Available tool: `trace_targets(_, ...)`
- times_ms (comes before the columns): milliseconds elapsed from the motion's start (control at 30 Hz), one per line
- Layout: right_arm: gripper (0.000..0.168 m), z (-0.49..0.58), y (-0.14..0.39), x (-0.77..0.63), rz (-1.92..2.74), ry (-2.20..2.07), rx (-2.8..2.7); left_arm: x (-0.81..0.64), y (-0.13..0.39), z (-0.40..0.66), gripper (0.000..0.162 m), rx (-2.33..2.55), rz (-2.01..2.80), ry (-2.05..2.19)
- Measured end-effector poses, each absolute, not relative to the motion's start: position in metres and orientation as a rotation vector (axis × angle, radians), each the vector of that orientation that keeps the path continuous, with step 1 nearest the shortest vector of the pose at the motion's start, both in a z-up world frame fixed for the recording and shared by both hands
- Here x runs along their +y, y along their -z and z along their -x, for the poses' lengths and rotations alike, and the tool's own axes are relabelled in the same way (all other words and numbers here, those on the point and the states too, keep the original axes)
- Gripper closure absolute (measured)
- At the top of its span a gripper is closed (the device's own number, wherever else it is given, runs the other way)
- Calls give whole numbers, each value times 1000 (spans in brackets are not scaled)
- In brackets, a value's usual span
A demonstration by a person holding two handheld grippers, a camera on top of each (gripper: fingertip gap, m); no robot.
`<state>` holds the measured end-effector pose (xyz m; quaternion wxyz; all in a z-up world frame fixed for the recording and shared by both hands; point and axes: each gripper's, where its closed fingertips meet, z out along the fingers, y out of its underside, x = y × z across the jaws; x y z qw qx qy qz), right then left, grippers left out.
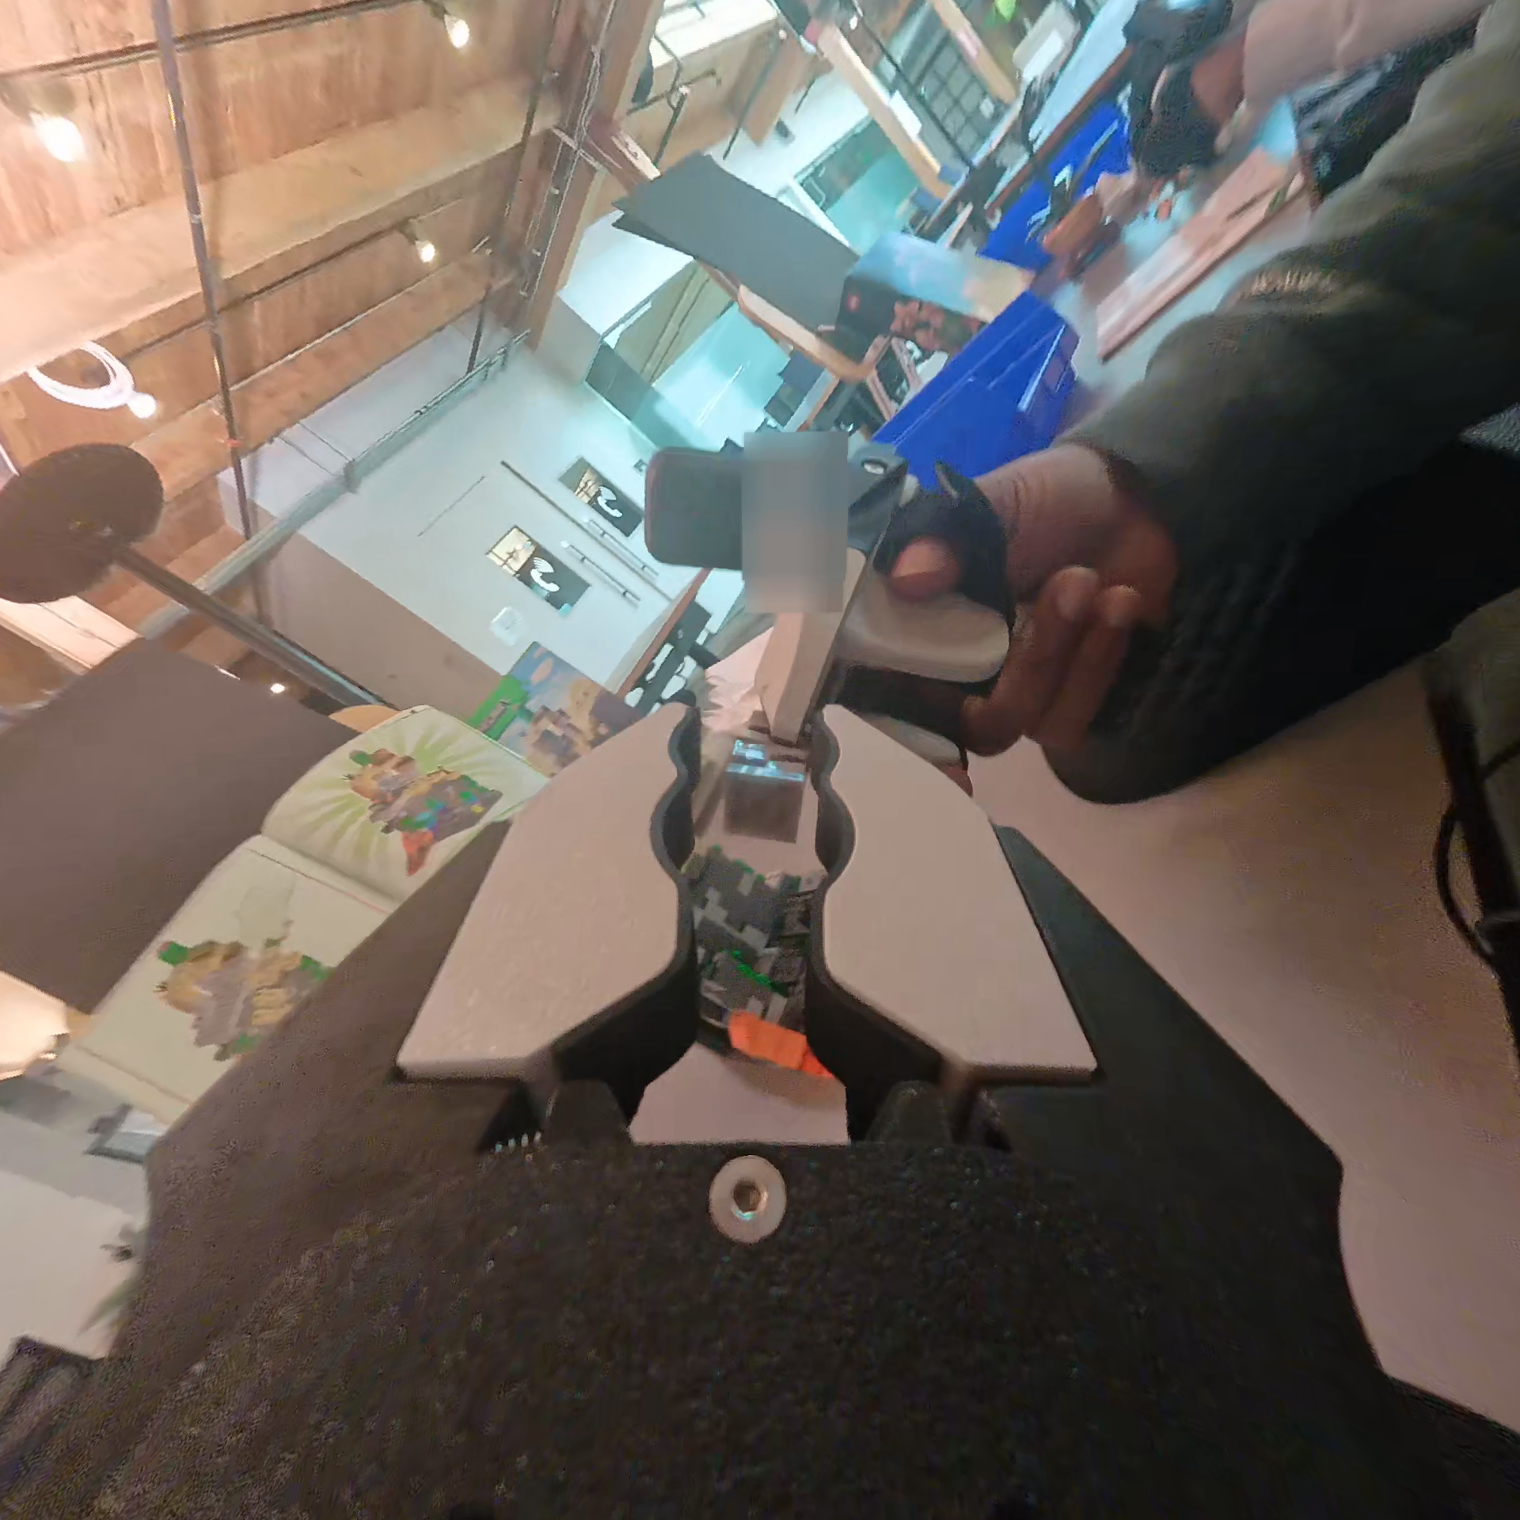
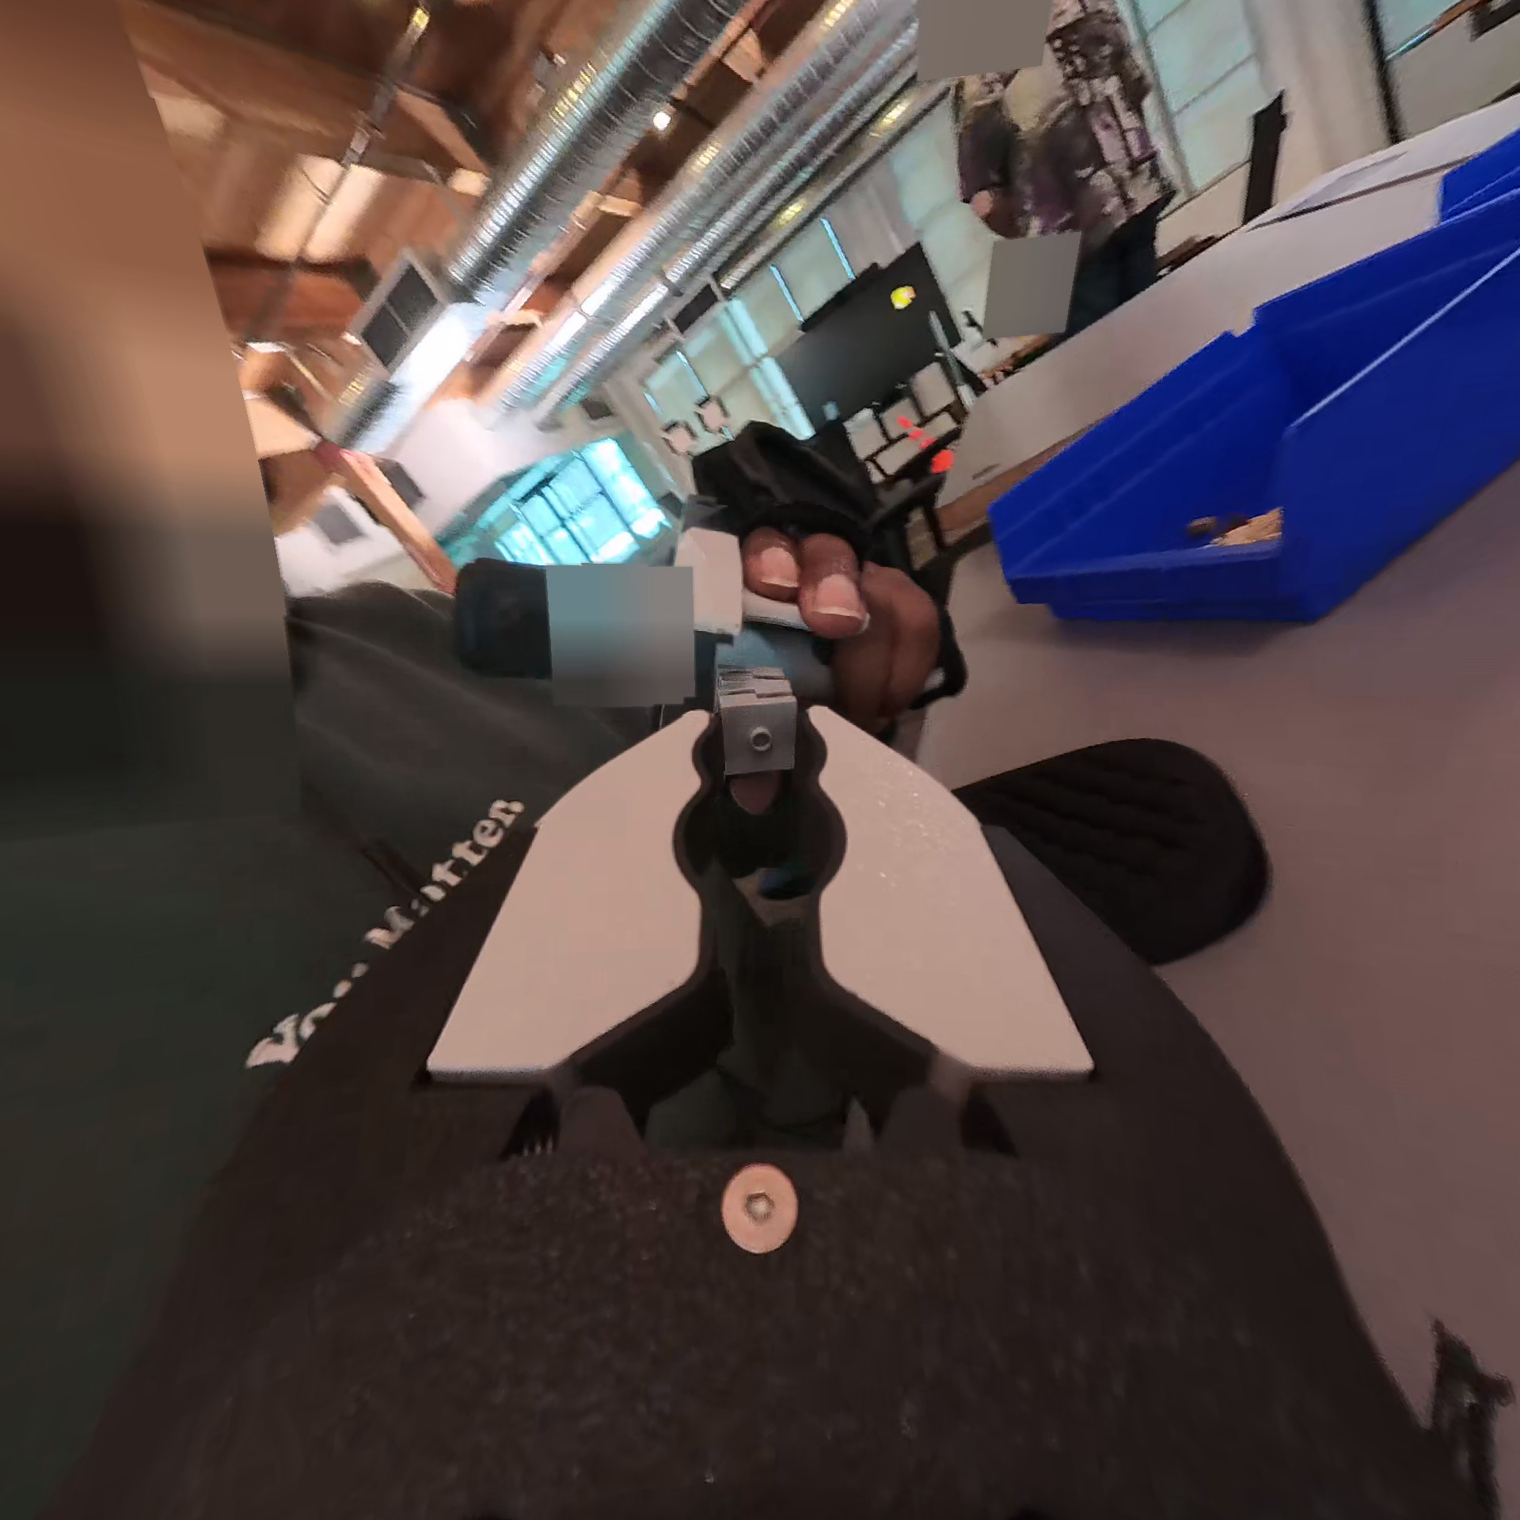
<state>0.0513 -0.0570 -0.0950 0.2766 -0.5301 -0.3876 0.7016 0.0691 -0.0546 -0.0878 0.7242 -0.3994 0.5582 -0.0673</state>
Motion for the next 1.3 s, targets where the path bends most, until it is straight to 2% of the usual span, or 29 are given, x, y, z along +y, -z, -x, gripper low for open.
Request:
trace_targets(167, 152, -53, 89, -52, 1454, -1812, -1022, -48, 91, -64, 137, 1277, 858, -76)
trace_targets(367, 152, -51, 98, -53, 1538, -1808, -1002, -46, 98, -62, 144, 1312, 873, -97)
trace_targets(667, 152, -72, 100, -42, 1444, -1794, -1006, -41, 103, -55, 144, 1126, 1169, 619)
trace_targets(967, 152, -76, 136, -23, 1548, -1626, -1056, -3, 181, -74, 144, 1258, 1491, 587)
trace_targets(1167, 152, -83, 147, -11, 1598, -1611, -1003, 6, 191, -76, 132, 1308, 1515, 537)
trace_targets(1300, 152, -83, 147, -10, 1599, -1622, -985, 2, 180, -78, 130, 1305, 1447, 506)
